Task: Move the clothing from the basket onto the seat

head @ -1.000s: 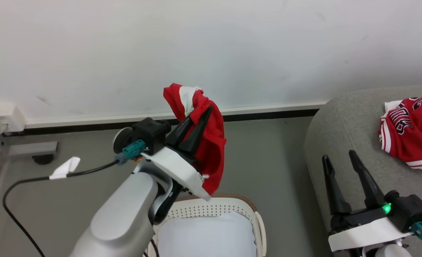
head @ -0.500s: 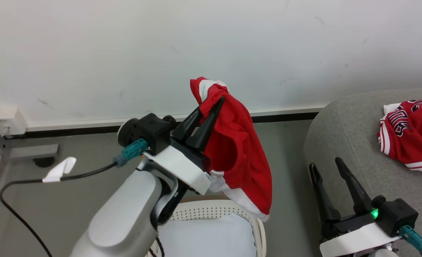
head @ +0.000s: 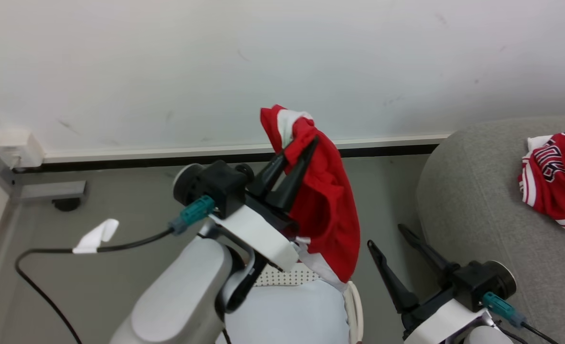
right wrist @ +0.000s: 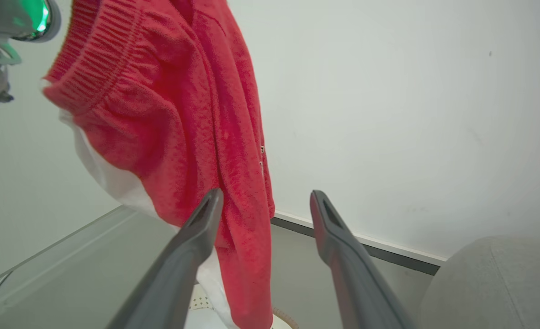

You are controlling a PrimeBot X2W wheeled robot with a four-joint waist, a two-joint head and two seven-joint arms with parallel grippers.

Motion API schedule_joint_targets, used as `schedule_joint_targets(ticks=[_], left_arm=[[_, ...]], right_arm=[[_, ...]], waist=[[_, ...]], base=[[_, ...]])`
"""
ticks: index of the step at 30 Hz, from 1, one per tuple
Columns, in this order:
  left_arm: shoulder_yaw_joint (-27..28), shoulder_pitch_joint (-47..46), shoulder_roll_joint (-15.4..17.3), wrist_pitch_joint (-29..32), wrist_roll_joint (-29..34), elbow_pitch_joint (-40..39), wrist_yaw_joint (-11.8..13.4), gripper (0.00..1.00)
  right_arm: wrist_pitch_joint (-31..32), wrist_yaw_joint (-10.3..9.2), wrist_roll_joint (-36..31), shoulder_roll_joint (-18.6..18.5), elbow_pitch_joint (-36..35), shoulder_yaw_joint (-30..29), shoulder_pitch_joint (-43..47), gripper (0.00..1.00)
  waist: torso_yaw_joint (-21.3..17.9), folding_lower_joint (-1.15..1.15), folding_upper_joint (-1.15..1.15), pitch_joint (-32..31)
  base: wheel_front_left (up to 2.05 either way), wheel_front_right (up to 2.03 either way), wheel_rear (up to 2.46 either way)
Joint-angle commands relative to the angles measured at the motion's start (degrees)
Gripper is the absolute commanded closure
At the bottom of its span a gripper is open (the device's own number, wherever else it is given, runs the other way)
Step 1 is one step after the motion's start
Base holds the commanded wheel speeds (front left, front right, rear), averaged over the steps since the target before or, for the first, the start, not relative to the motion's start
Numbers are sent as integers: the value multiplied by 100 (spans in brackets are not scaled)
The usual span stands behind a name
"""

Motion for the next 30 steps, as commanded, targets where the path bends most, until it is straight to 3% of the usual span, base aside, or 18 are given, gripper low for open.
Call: schedule_joint_targets(ticks=[1,12,23,25,30], left_arm=[[-12,96,-16,-3,-17,-27,1,100],[-569,360,-327,36,-114,-284,-148,100],[-1088,499,-452,217,-233,-581,-267,100],[-1102,519,-436,232,-237,-592,-256,100],[-1077,531,-373,259,-247,-601,-192,100]], right_arm=[[1,-13,-6,-47,50,40,-66,0],[2,-13,59,-253,1033,754,-693,0],[2,-13,620,-273,1846,1715,-1178,0],[2,-13,728,-244,1897,1752,-1231,100],[2,-13,887,-221,1919,1747,-1256,100]], waist=[[52,0,0,18],[668,0,0,-44],[1199,0,0,-173],[1249,0,0,-190],[1302,0,0,-212]], base=[[0,0,0],[0,0,0],[0,0,0],[0,0,0],[0,0,0]])
